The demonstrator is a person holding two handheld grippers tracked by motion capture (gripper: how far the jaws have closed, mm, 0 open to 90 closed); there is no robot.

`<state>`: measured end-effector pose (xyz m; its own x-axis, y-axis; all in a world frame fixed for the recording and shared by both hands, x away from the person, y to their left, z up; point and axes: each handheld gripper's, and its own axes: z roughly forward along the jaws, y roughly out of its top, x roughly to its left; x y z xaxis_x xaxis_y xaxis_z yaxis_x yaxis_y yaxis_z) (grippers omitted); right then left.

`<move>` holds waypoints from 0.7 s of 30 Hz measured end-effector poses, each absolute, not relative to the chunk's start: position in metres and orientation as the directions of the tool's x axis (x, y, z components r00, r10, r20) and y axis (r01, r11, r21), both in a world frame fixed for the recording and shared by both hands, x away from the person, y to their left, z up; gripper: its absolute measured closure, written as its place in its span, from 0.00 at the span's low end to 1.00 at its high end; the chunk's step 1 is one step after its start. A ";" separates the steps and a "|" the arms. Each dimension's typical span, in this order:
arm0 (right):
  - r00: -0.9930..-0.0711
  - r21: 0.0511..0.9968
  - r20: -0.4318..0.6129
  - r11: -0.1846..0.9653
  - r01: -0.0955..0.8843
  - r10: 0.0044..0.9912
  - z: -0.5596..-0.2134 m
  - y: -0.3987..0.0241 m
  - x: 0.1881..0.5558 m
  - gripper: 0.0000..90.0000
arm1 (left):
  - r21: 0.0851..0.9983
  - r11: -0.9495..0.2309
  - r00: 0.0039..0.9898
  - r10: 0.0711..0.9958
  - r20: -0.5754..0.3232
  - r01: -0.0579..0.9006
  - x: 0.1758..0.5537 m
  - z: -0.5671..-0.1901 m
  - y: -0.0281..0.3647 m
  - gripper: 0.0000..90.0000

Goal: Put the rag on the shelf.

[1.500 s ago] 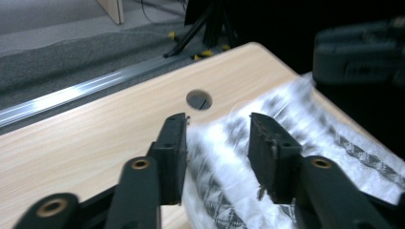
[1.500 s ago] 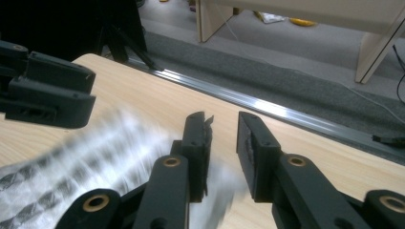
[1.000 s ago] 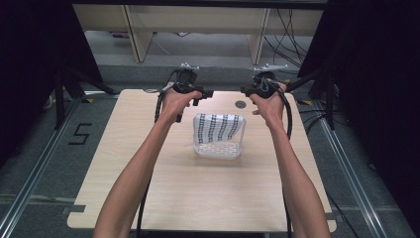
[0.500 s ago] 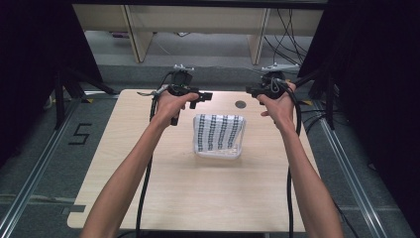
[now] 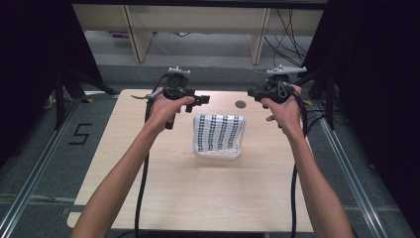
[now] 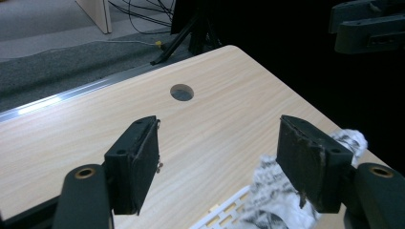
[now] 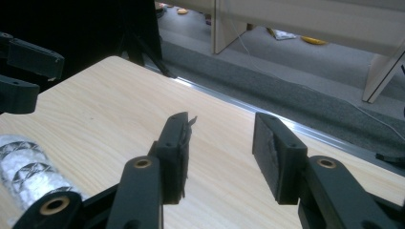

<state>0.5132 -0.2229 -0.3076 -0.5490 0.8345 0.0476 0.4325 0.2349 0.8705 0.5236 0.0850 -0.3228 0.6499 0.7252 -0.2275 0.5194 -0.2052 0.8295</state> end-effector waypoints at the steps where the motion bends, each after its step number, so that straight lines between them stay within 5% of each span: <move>1: -0.549 0.870 0.048 0.235 0.433 0.834 -0.308 -0.223 0.513 0.64 | 0.829 -0.204 0.651 0.723 -0.231 0.521 0.522 -0.323 0.086 0.34; 21: -0.590 0.877 0.047 0.249 0.411 0.806 -0.307 -0.222 0.490 0.55 | 0.848 -0.210 0.695 0.681 -0.231 0.487 0.473 -0.318 0.101 0.30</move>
